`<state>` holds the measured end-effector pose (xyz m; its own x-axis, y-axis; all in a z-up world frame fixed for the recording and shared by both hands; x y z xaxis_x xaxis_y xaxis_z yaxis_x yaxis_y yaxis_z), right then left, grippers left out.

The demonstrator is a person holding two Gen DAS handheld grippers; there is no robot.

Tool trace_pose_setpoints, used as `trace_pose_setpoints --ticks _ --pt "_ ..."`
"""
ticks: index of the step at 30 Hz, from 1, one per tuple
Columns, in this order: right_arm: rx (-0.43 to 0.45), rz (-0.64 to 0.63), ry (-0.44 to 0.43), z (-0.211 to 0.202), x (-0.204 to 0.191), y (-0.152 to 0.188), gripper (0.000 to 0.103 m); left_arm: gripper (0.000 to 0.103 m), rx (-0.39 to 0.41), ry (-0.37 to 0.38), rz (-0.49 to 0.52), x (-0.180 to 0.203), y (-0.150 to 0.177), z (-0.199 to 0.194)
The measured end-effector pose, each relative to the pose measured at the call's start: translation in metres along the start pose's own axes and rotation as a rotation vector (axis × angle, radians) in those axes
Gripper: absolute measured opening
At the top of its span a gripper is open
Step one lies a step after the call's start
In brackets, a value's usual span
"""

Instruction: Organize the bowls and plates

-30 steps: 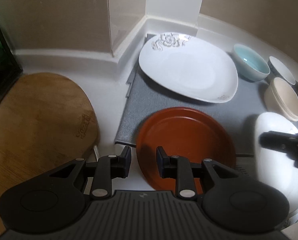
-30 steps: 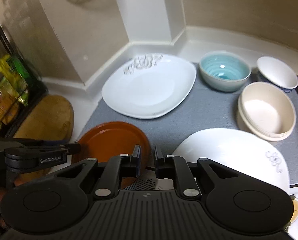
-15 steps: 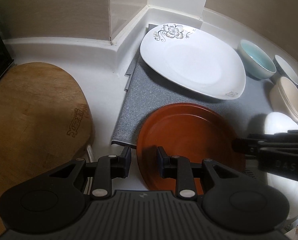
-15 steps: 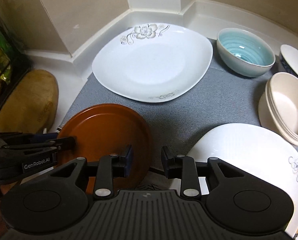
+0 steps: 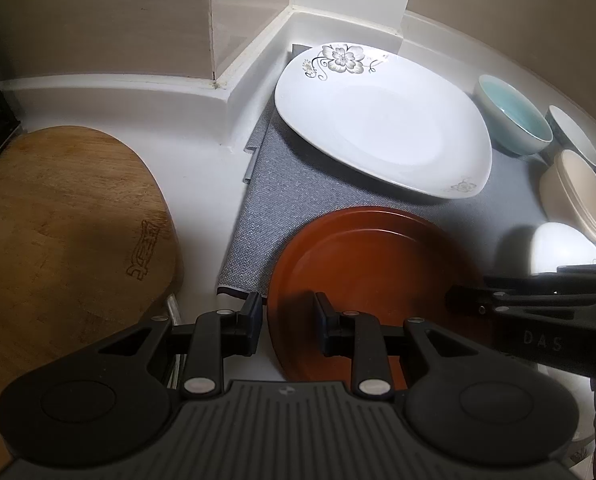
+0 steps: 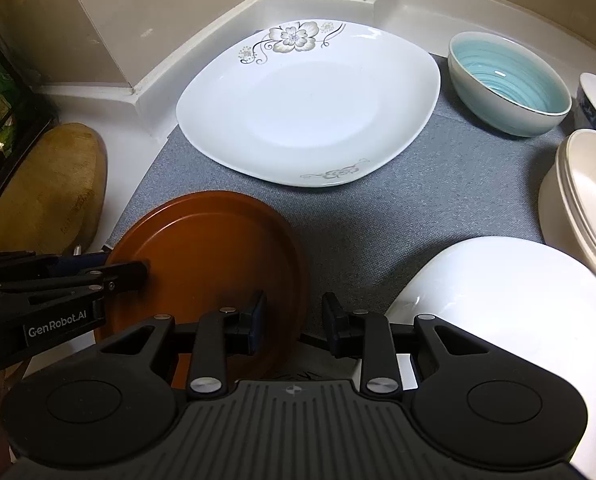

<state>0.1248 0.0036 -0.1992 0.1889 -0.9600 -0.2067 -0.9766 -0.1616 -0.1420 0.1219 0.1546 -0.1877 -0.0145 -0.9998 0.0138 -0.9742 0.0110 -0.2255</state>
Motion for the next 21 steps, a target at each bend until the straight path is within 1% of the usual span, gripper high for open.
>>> trace_pose_setpoints --ticks 4,5,6,8,9,14,21 --pt "-0.001 -0.003 -0.003 0.002 0.000 -0.001 0.031 0.027 0.003 0.000 0.003 0.001 0.000 0.000" --pt "0.000 -0.003 -0.004 0.002 0.000 -0.001 0.030 0.024 0.002 -0.001 0.004 0.002 0.000 0.001" --pt "0.001 -0.005 -0.003 0.003 0.000 -0.001 0.030 0.023 0.003 -0.002 0.004 0.001 0.000 0.000" --pt "0.001 -0.010 -0.003 0.003 -0.001 -0.001 0.025 0.019 0.006 -0.004 0.004 0.001 -0.001 0.000" --pt "-0.001 -0.012 -0.006 0.003 -0.001 -0.001 0.024 0.018 0.008 -0.004 0.004 0.001 -0.001 -0.001" --pt "0.004 -0.011 -0.011 0.001 -0.001 0.001 0.018 0.017 0.009 -0.009 0.004 -0.003 0.001 -0.004" --pt "0.038 -0.030 -0.032 -0.015 -0.005 0.007 0.016 0.017 0.023 -0.008 0.012 -0.004 0.006 -0.018"
Point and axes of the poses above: each gripper's, at about its wrist camera, not at the fingertips, and z roughly the way its jaws point, x to its right, y to its underside, the point moved 10 cm from there along z, roughly the way its jaws point, and after that the axes turned 15 degrees about -x, right-handed, at the moved point
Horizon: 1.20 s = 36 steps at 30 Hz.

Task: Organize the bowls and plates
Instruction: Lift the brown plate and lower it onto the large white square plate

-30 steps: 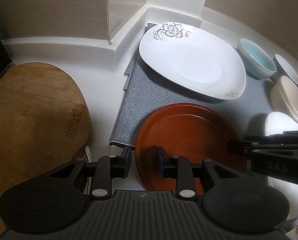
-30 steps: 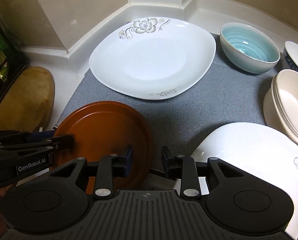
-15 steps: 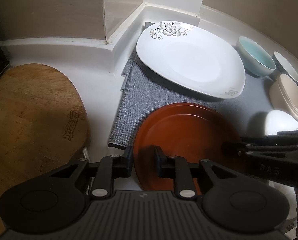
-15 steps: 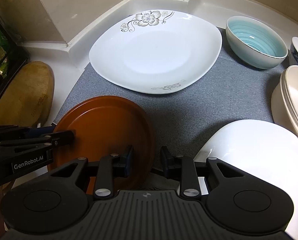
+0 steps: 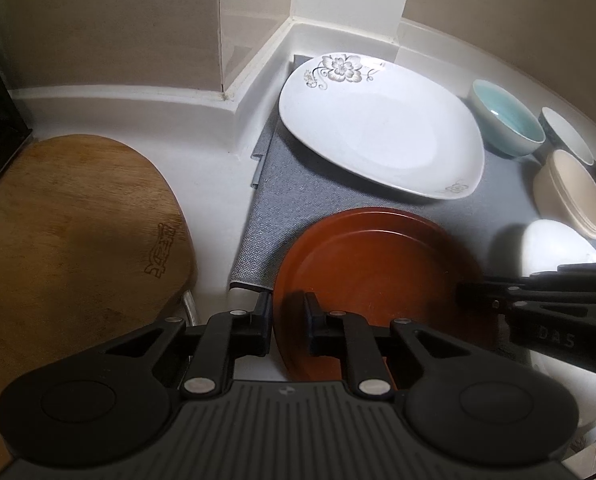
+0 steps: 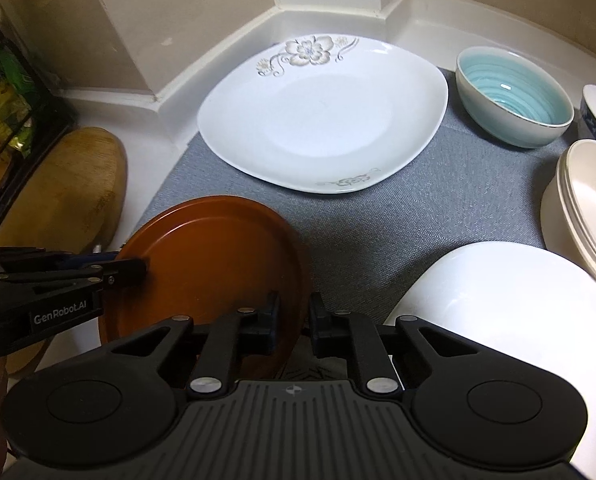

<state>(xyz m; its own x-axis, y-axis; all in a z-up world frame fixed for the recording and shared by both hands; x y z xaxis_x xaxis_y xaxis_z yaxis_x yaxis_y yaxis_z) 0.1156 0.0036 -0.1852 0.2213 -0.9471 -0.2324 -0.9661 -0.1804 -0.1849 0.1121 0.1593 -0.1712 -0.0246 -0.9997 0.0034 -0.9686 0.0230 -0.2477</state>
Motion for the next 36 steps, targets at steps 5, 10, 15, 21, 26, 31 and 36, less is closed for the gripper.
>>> trace_pose_setpoints --ticks 5,10,15,21,26,31,36 --pt "0.049 0.007 -0.012 -0.019 0.001 0.008 0.016 0.017 0.036 0.008 0.028 0.011 0.001 -0.022" --pt "0.124 0.032 -0.010 -0.048 0.014 0.018 0.016 0.017 0.071 0.028 0.095 0.039 -0.001 -0.038" --pt "0.174 0.094 0.021 -0.070 0.044 0.038 0.016 0.017 0.092 0.056 0.197 0.082 -0.004 -0.041" --pt "0.196 0.230 0.058 -0.077 0.091 0.075 0.016 0.017 0.109 0.115 0.353 0.140 -0.006 -0.030" --pt "0.204 0.344 0.095 -0.078 0.126 0.100 0.016 0.017 0.111 0.158 0.445 0.178 0.002 -0.013" --pt "0.203 0.398 0.134 -0.074 0.151 0.113 0.016 0.017 0.095 0.194 0.482 0.202 0.004 0.002" --pt "0.188 0.414 0.153 -0.067 0.164 0.114 0.016 0.017 0.082 0.196 0.497 0.211 0.003 0.012"
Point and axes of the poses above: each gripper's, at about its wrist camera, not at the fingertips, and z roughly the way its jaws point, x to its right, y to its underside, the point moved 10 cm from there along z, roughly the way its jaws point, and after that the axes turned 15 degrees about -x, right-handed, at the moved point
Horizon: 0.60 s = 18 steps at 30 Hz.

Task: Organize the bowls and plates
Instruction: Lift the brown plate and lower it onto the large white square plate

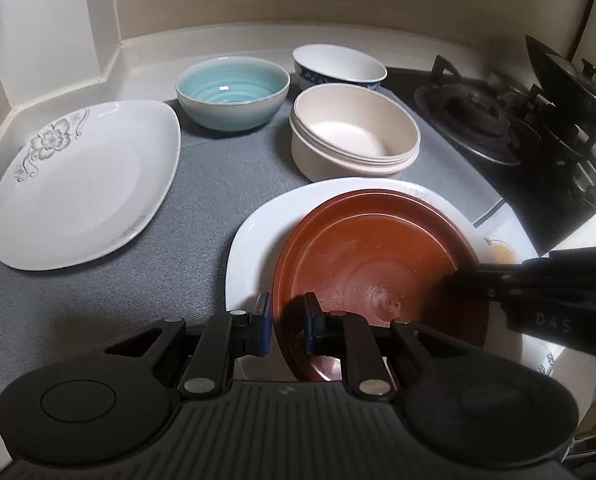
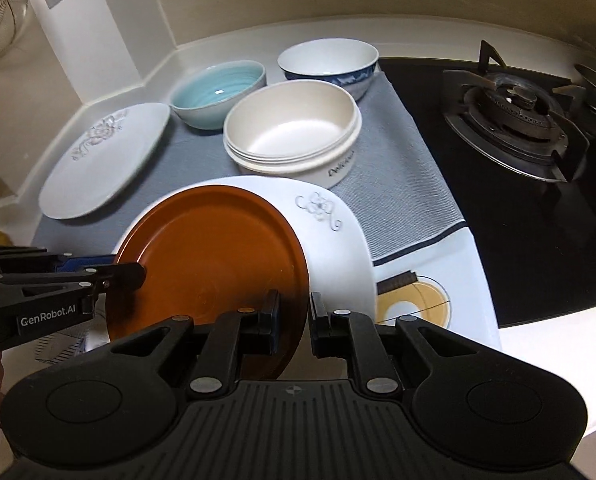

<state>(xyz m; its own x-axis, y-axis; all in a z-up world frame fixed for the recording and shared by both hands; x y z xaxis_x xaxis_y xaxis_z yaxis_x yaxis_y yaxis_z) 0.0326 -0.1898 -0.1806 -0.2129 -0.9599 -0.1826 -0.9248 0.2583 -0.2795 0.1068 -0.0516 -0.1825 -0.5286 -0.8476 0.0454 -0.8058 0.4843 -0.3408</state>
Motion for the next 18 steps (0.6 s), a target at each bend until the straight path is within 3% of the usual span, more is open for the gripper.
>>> trace_pose_setpoints --ticks 11,14,18 --pt "-0.033 -0.025 0.038 0.007 0.002 0.006 0.019 0.021 0.004 0.007 0.011 0.001 0.001 0.003" --pt "-0.032 -0.029 0.049 0.007 0.002 0.006 0.019 0.036 0.034 0.016 -0.005 -0.005 0.001 -0.008" --pt "-0.026 -0.025 0.050 0.001 0.005 0.005 0.019 0.038 0.062 0.038 -0.039 -0.015 0.005 -0.022"
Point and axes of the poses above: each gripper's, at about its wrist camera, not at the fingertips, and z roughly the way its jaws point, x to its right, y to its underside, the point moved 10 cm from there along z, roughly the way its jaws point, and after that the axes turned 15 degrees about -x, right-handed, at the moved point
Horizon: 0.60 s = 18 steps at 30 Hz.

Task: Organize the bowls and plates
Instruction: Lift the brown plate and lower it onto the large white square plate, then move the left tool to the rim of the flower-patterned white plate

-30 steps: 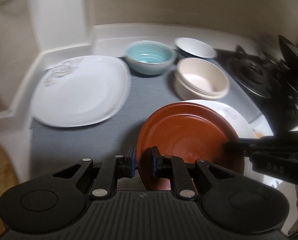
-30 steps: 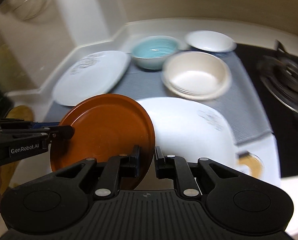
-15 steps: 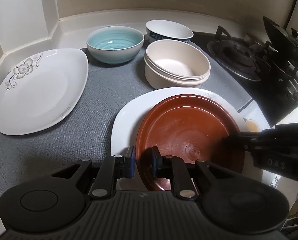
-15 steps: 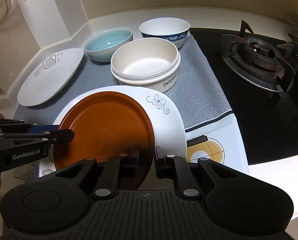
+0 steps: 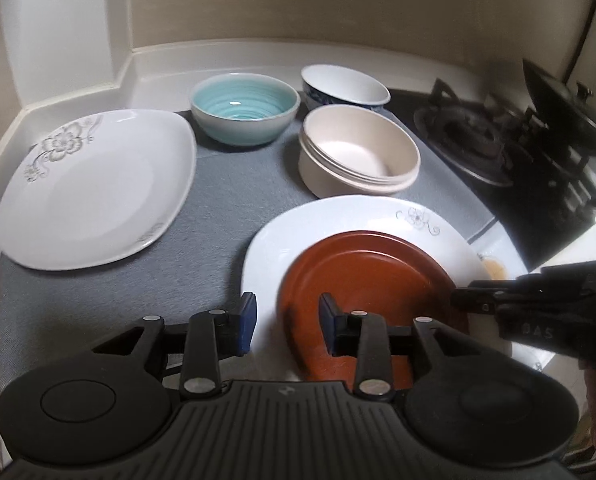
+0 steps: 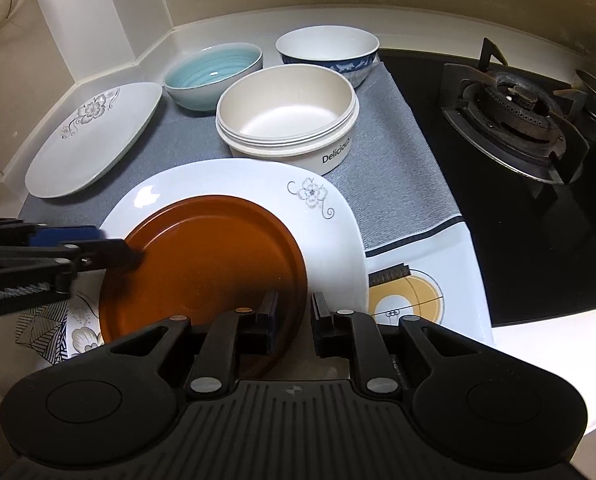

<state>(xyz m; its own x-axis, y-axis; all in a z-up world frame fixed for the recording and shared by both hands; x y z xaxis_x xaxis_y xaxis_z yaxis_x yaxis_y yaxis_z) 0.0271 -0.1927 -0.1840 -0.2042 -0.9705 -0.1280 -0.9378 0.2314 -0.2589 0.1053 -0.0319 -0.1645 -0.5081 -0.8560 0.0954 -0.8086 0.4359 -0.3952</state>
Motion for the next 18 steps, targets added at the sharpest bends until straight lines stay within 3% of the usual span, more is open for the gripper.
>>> trace_pose_setpoints --ticks 6,7,9,12,18 --pt "0.064 0.026 0.018 -0.021 0.012 0.000 0.019 0.035 -0.018 0.032 -0.080 -0.018 0.011 -0.002" --pt "0.072 0.037 0.022 -0.023 0.016 0.000 0.019 0.032 -0.031 0.038 -0.089 -0.020 0.014 0.000" --pt "0.072 0.057 0.030 -0.022 0.023 0.001 0.019 0.017 -0.051 0.054 -0.099 -0.021 0.018 0.005" --pt "0.044 0.070 0.035 -0.013 0.030 0.004 0.019 0.010 -0.068 0.063 -0.102 -0.020 0.022 0.008" --pt "0.001 0.070 -0.008 -0.004 0.027 0.016 0.021 0.009 -0.071 0.074 -0.094 -0.020 0.025 0.007"
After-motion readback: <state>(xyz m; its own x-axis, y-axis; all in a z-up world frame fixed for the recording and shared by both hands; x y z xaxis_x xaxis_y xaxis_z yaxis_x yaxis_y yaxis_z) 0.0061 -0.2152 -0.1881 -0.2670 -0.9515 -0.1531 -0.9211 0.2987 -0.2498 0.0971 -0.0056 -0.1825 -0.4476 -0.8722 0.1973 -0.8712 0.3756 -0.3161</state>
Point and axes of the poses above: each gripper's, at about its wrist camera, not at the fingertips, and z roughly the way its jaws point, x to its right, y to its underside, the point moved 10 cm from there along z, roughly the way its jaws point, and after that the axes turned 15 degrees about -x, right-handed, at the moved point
